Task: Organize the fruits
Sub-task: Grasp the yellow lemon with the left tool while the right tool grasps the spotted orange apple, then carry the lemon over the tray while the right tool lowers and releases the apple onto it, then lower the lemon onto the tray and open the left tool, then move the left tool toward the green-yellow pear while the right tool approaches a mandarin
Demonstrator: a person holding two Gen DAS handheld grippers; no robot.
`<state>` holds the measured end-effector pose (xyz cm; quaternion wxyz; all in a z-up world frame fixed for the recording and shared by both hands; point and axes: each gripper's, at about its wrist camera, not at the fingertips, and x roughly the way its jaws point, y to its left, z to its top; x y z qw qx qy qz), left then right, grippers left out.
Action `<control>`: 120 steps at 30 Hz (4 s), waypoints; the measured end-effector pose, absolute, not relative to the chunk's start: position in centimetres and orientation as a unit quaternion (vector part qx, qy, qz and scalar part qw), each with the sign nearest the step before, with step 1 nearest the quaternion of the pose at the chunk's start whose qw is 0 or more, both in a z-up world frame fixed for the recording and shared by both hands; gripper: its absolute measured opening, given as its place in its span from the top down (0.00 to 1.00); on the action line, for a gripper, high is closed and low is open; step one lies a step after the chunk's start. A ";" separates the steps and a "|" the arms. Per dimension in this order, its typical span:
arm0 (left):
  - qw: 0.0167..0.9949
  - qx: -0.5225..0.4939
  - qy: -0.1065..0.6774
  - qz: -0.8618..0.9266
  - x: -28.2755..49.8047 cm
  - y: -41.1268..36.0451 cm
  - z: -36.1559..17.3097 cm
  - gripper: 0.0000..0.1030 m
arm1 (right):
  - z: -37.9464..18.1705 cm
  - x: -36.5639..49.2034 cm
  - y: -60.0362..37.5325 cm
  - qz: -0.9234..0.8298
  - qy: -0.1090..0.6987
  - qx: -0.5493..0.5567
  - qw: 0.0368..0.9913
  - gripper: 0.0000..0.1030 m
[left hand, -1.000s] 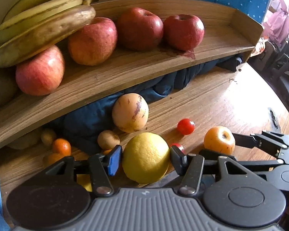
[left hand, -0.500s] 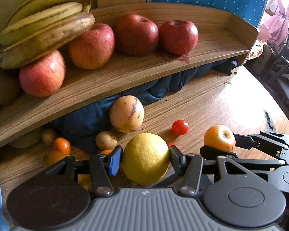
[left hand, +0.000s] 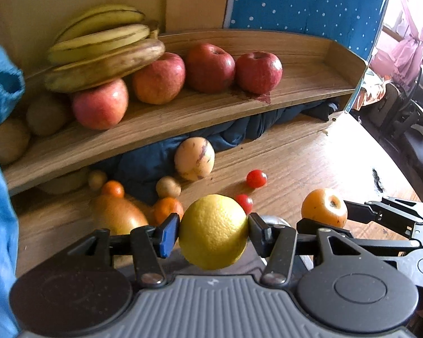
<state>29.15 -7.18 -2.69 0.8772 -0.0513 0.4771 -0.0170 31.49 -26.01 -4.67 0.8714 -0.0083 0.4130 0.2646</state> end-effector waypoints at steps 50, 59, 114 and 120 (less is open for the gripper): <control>0.814 -0.177 0.532 0.150 12.8 0.4 -4.7 0.44 | -6.8 20.0 -15.6 0.546 0.465 -0.147 0.681 0.52; 0.816 -0.169 0.531 0.155 13.1 -0.1 -4.5 0.44 | -6.8 20.1 -16.1 0.548 0.462 -0.143 0.683 0.51; 0.797 0.039 0.584 0.150 19.4 -8.8 -1.3 0.01 | -5.8 26.2 -28.2 0.413 0.443 -0.058 0.794 0.01; 0.808 0.044 0.567 0.151 21.8 -7.7 -1.1 0.01 | -5.7 27.2 -27.3 0.402 0.436 -0.047 0.803 0.01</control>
